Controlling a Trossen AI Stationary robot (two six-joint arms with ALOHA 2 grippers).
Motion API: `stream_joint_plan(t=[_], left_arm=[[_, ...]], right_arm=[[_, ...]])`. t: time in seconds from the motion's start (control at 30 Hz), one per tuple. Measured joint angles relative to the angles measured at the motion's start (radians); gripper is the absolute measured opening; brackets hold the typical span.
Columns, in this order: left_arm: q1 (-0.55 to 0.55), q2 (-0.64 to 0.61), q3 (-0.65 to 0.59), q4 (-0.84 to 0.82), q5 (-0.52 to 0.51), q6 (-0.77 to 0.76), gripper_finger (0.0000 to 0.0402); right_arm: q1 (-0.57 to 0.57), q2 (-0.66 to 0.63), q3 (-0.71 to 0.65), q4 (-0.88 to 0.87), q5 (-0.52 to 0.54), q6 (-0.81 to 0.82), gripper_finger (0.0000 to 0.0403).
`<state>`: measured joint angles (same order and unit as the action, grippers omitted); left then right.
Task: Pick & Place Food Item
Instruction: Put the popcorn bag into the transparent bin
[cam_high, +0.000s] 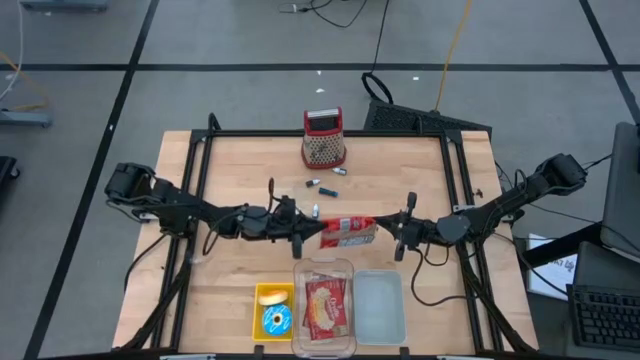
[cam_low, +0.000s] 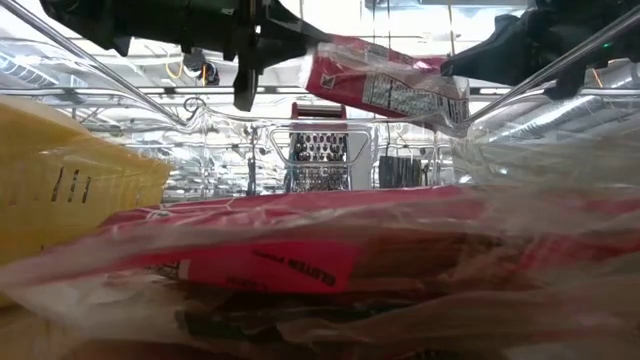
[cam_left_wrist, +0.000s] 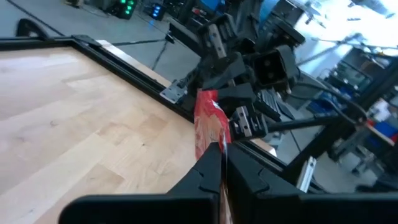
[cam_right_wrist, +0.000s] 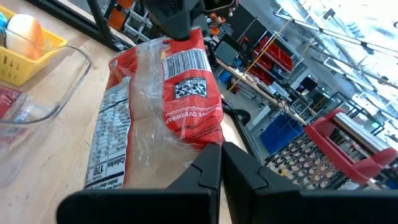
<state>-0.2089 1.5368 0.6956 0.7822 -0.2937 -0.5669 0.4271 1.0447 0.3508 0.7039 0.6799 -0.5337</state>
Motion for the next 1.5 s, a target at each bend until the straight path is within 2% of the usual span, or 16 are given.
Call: stream_joint_plan(t=[0.17, 0.3, 0.37, 0.47, 0.67, 0.93, 1.13, 1.5], left_arm=[[-0.006, -0.075, 0.003, -0.081, 0.054, 0.019, 0.0002], [-0.039, -0.178, 0.039, -0.296, 0.059, 0.039, 0.0001], [-0.067, -0.220, 0.083, -0.455, 0.049, 0.047, 0.0001], [-0.114, -0.231, 0.193, -0.672, 0.013, 0.049, 0.0001], [-0.208, -0.176, 0.423, -0.951, 0.001, 0.072, 0.0001], [-0.264, -0.032, 0.761, -1.307, 0.009, 0.091, 0.0000], [-0.264, 0.051, 0.869, -1.379, 0.094, 0.096, 0.0000], [-0.243, 0.135, 0.871, -1.417, 0.203, 0.089, 0.0000]], right_arm=[[0.000, -0.001, 0.002, 0.037, -0.002, 0.082, 0.0017], [0.000, -0.007, 0.001, 0.071, 0.013, 0.152, 0.0040], [-0.001, -0.011, 0.001, 0.098, 0.046, 0.211, 0.0056], [-0.008, -0.023, 0.000, 0.099, 0.112, 0.296, 0.0082], [-0.041, -0.043, 0.000, 0.097, 0.104, 0.391, 0.0126], [-0.042, -0.043, 0.000, 0.070, 0.102, 0.392, 0.0146], [-0.042, -0.043, 0.000, 0.063, 0.102, 0.392, 0.0142], [-0.042, -0.043, 0.000, 0.048, 0.102, 0.390, 0.0144]])
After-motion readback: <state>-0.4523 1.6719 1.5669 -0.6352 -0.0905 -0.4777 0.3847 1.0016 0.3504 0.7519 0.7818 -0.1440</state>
